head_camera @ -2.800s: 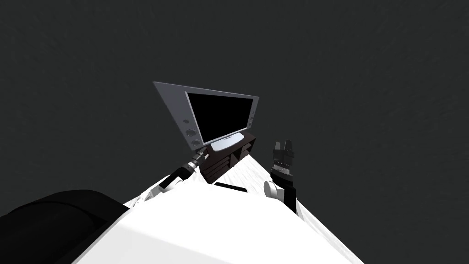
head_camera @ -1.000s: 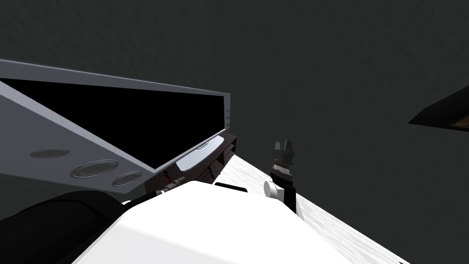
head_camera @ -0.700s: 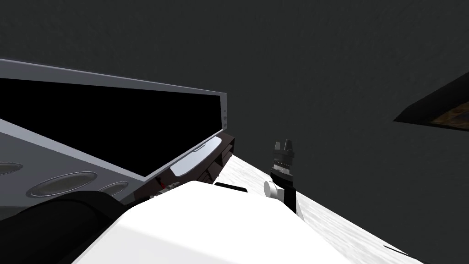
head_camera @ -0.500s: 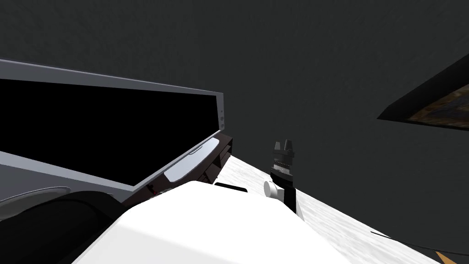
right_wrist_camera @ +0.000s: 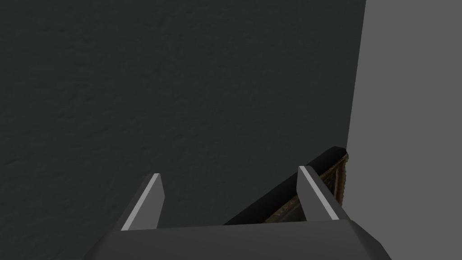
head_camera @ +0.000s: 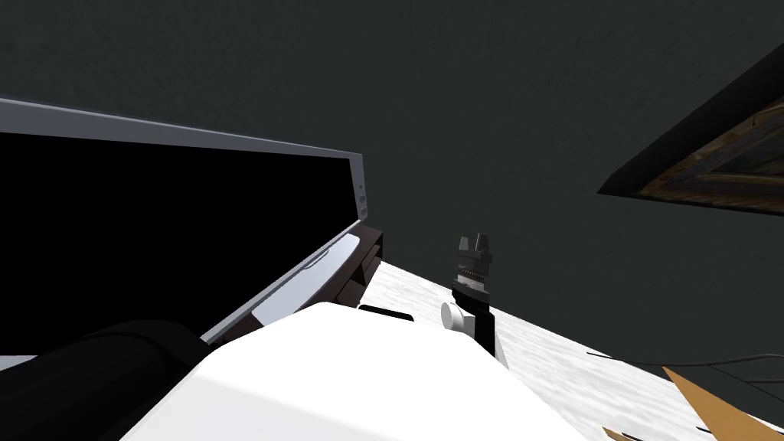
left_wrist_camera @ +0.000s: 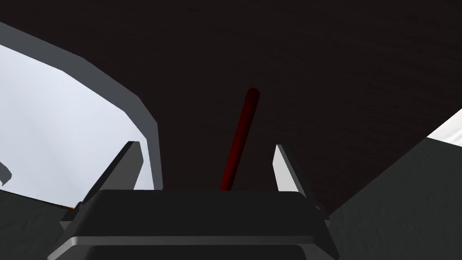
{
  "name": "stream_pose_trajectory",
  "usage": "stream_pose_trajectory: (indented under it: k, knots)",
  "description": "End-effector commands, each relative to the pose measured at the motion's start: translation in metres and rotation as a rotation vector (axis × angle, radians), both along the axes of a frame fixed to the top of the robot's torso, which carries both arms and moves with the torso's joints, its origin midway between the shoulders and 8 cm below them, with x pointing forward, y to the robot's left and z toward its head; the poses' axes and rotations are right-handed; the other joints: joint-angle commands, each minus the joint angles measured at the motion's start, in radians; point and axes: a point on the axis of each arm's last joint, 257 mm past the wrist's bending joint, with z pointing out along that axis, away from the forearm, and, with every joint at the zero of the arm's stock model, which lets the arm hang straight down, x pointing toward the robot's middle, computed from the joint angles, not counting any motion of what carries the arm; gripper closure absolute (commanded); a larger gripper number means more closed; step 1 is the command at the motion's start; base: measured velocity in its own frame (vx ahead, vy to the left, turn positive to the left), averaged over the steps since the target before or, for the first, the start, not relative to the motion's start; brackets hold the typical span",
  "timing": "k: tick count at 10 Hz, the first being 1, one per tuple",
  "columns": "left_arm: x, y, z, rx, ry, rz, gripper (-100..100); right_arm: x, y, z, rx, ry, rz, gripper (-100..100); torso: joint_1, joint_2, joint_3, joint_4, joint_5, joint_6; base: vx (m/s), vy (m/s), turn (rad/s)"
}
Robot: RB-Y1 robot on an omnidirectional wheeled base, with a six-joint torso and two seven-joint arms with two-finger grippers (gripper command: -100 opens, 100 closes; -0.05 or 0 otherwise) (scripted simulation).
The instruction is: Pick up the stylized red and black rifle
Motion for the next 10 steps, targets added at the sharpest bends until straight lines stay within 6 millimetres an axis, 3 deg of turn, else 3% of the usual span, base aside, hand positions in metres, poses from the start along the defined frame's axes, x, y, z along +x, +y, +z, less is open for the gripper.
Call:
stream_pose_trajectory:
  k: [1,2,6,9,10]
  knots:
    - [-0.016,0.01,-0.001,0.019,0.034,0.004,-100,0.0,0.0,0.0,0.0,0.0,0.0,0,0.0,0.0,0.0,0.0,0.0,0.0,0.069,0.056,-0.078]
    - [-0.016,0.01,-0.001,0.019,0.034,0.004,-100,0.0,0.0,0.0,0.0,0.0,0.0,0,0.0,0.001,0.0,0.0,0.0,-0.001,0.015,0.022,0.053]
    - [-0.098,0.06,0.019,0.117,0.215,0.013,-100,0.0,0.0,0.0,0.0,0.0,0.0,0,0.003,0.002,0.001,0.001,-0.001,0.0,0.053,0.05,-0.229]
    - [-0.105,0.063,0.021,0.125,0.231,0.013,-100,0.0,0.0,0.0,0.0,0.0,0.0,0,0.032,-0.003,-0.003,-0.002,-0.03,0.013,0.029,0.028,-0.055]
    - [-0.106,0.045,0.013,0.092,0.219,0.018,-100,0.0,0.0,0.0,0.0,0.0,0.0,0,0.036,-0.003,-0.004,-0.004,-0.04,0.014,0.001,0.008,0.0]
